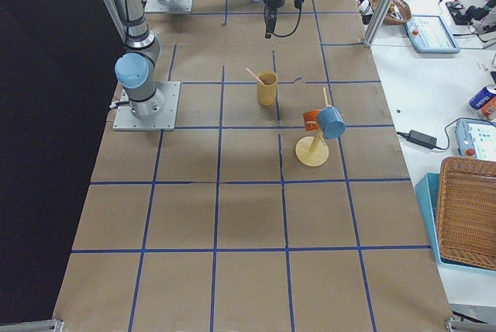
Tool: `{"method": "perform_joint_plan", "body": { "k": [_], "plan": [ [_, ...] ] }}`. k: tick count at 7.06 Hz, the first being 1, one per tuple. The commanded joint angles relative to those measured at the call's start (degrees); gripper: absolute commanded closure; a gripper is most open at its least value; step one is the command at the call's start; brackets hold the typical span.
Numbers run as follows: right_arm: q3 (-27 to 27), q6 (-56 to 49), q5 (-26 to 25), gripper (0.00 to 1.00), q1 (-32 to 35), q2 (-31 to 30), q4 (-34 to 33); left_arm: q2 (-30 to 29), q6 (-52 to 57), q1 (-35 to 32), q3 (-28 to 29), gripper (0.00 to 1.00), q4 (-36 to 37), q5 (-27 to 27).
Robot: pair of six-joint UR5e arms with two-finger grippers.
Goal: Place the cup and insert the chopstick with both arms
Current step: 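Carry the blue cup with the left gripper toward the table center and set it down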
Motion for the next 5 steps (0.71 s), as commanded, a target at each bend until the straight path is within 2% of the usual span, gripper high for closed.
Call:
{"method": "perform_joint_plan", "body": {
  "k": [1,3,5],
  "plan": [
    [-0.12,0.09,-0.07,0.00,0.00,-0.70,0.13,-0.20,-4.19,-1.44,2.39,1.00,-0.63,-0.64],
    [-0.20,0.01,-0.07,0.00,0.00,-0.53,0.04,-0.81,-11.48,-10.71,6.86,1.00,-1.24,-1.35],
    [-0.82,0.00,-0.07,0.00,0.00,-0.35,-0.14,-5.53,-26.37,-21.70,13.36,1.00,-0.20,-4.41]
  ]
}}
